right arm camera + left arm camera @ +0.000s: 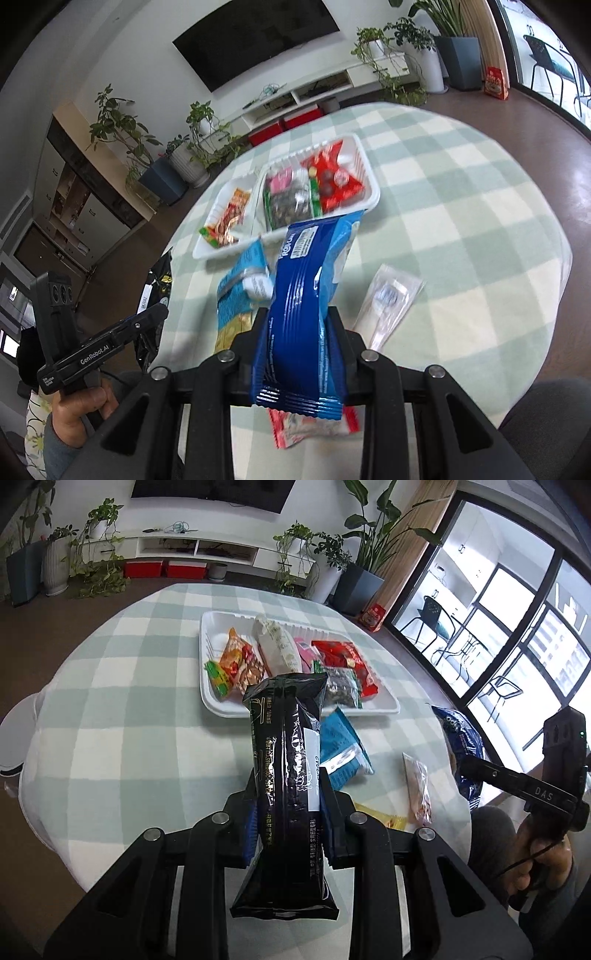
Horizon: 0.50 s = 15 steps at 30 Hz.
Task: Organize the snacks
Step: 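Lift both held packets and carry them over the white tray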
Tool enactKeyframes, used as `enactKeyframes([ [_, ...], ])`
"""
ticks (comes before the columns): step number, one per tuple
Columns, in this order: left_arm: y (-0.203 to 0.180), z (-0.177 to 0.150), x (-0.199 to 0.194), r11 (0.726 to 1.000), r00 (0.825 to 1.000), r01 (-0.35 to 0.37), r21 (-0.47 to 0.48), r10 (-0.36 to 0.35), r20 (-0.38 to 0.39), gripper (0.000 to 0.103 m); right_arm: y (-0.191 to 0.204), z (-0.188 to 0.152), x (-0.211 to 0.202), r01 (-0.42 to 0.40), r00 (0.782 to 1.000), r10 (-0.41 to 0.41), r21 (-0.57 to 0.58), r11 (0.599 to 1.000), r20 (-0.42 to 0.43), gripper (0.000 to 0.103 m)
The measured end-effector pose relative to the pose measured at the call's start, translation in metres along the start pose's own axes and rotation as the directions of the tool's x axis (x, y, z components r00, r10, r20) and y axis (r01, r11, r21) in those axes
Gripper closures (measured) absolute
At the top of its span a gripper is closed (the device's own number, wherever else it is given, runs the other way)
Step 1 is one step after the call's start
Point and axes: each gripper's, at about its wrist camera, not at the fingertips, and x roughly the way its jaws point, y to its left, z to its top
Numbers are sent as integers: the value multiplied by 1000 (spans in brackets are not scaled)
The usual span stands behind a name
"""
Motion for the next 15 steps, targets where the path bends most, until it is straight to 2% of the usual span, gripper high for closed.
enactKeyframes([
  [8, 0, 77, 1, 998, 996, -29, 64, 24, 88, 78, 11, 74, -18, 11, 990, 4, -107, 994, 139, 71],
  [11, -2, 105, 14, 995, 995, -45, 86, 37, 93, 78, 23, 99, -8, 5, 988, 20, -165, 986, 154, 71],
  [15, -2, 131, 41, 992, 996, -65, 112, 57, 74, 78, 37, 128, 25, -21, 993, 46, -214, 977, 111, 71],
])
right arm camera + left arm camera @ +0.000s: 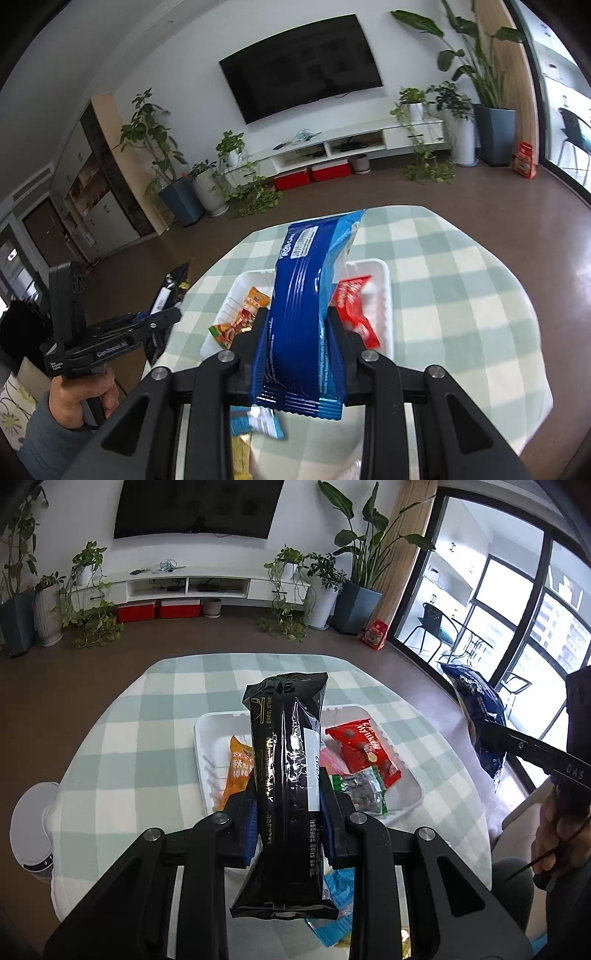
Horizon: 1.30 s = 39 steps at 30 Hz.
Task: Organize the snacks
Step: 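Lift both held packets and carry them over the white tray, then open both tools to drop the packets into the tray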
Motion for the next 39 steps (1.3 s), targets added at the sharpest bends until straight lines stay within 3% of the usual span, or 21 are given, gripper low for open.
enactKeyframes([
  [6, 15, 10, 59, 999, 996, -31, -6, 31, -81, 78, 8, 18, 71, -16, 992, 4, -93, 996, -124, 71],
  [15, 25, -2, 122, 1000, 987, -26, -3, 26, -156, 78, 0, 6, 145, 24, 965, -55, -120, 992, -255, 71],
  [26, 32, -3, 148, 999, 984, -39, -33, 32, -175, 78, -19, -11, 174, 60, 951, -92, -117, 991, -294, 71],
  [39, 33, -9, 151, 998, 986, -52, -47, 44, -162, 77, -24, -18, 179, 77, 954, -112, -132, 988, -280, 71],
])
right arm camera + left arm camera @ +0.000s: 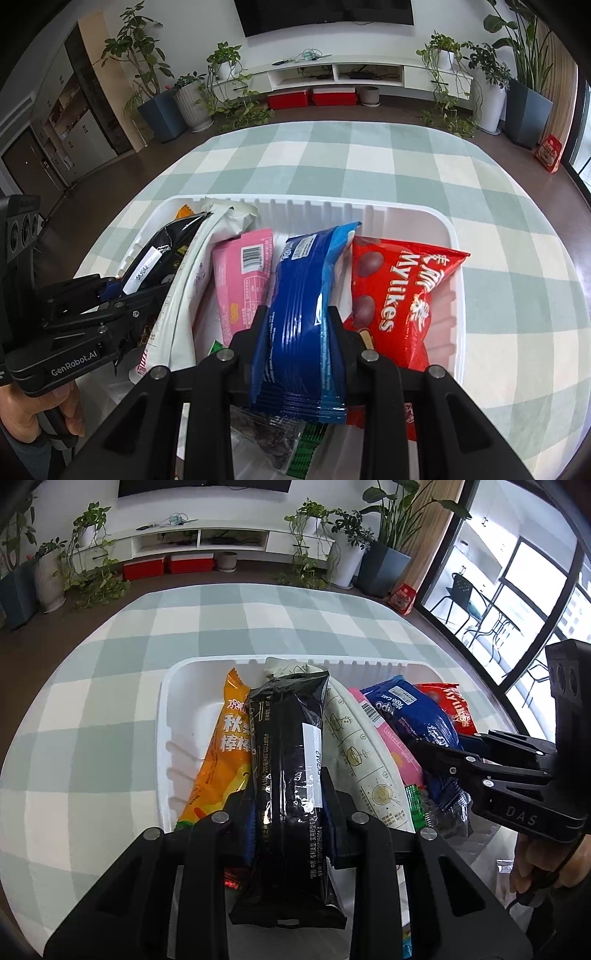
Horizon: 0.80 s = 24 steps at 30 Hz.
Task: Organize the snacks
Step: 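Open both tools to drop the packets into the tray, then withdraw both open tools toward the remaining snacks on the table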
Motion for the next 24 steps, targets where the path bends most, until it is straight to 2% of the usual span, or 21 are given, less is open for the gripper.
enactKeyframes([
  [4, -1, -1, -3, 1000, 1000, -1, 4, 1, 3, 75, 4, -1, -5, 2, 1000, -2, -14, 1000, 24, 68],
  [6, -3, -3, -5, 1000, 1000, 1, 10, -1, 4, 70, 8, -2, -9, 12, 999, -10, -35, 999, 42, 68],
  [8, -6, -3, -8, 1000, 1000, 0, 19, 0, 10, 56, 11, -2, -13, 15, 998, -12, -49, 999, 56, 61],
  [11, -11, -1, -15, 1000, 1000, 0, 27, 0, 29, 42, 12, -1, -16, 20, 998, -16, -56, 998, 65, 57],
  [20, -16, -3, -44, 1000, 997, -2, 30, 0, 79, 33, 12, 1, -37, 11, 994, -5, -50, 999, 111, 56],
  [21, -17, -5, -49, 1000, 997, 1, 30, -4, 83, 32, 12, 1, -43, 8, 992, -2, -47, 999, 124, 54],
  [23, -19, -8, -63, 999, 995, 8, 34, -11, 99, 22, 12, 0, -56, -3, 988, 8, -29, 1000, 152, 44],
  [24, -20, -11, -72, 999, 994, 12, 38, -16, 112, 21, 11, -1, -64, -16, 986, 19, -18, 1000, 165, 38],
])
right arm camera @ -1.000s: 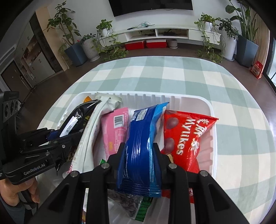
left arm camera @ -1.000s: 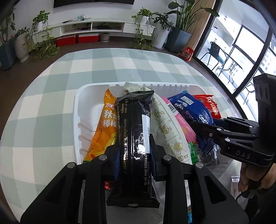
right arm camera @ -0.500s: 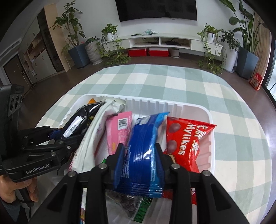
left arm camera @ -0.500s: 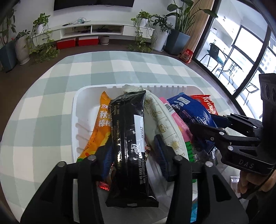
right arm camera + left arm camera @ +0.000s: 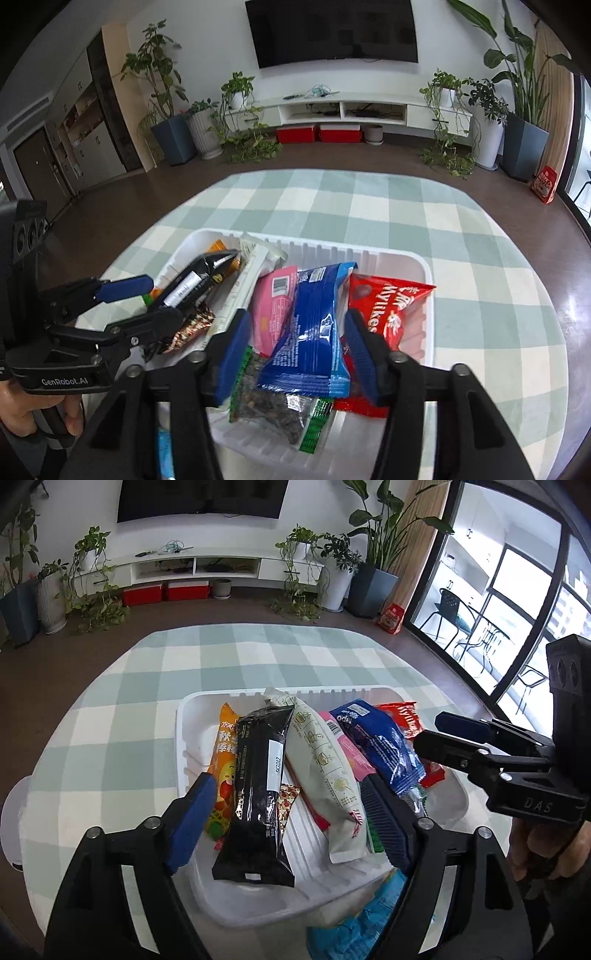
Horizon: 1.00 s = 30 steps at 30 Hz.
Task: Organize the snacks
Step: 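Withdraw both open tools toward the remaining snacks on the table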
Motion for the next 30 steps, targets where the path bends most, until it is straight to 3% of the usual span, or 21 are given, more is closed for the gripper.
enactKeyframes([
  [4, -7, -11, -33, 1000, 999, 9, 17, -10, 41, 1, -1, -1, -38, -52, 997, 49, 49, 997, 65, 22],
  [13, -24, -82, -88, 999, 999, 21, -38, -20, 29, 1, -2, -52, -120, -86, 984, 66, 121, 989, 163, 11],
  [18, -46, -125, -102, 999, 999, 37, -3, -37, -5, 1, -8, -102, -141, -83, 988, 56, 189, 979, 144, 10],
  [22, -59, -149, -106, 998, 998, 51, -27, -51, -28, 1, -17, -147, -148, -93, 991, 63, 287, 953, 115, 10],
  [25, -72, -156, -105, 998, 998, 44, -42, -46, -44, 1, -19, -169, -145, -115, 992, 91, 354, 928, 84, 10],
  [28, -82, -153, -95, 997, 994, 0, -74, -8, -106, 1, -16, -181, -141, -113, 993, 97, 354, 928, 63, 10],
  [30, -89, -148, -89, 997, 994, -33, -76, 25, -107, 1, -13, -183, -141, -119, 993, 102, 358, 926, 66, 10],
])
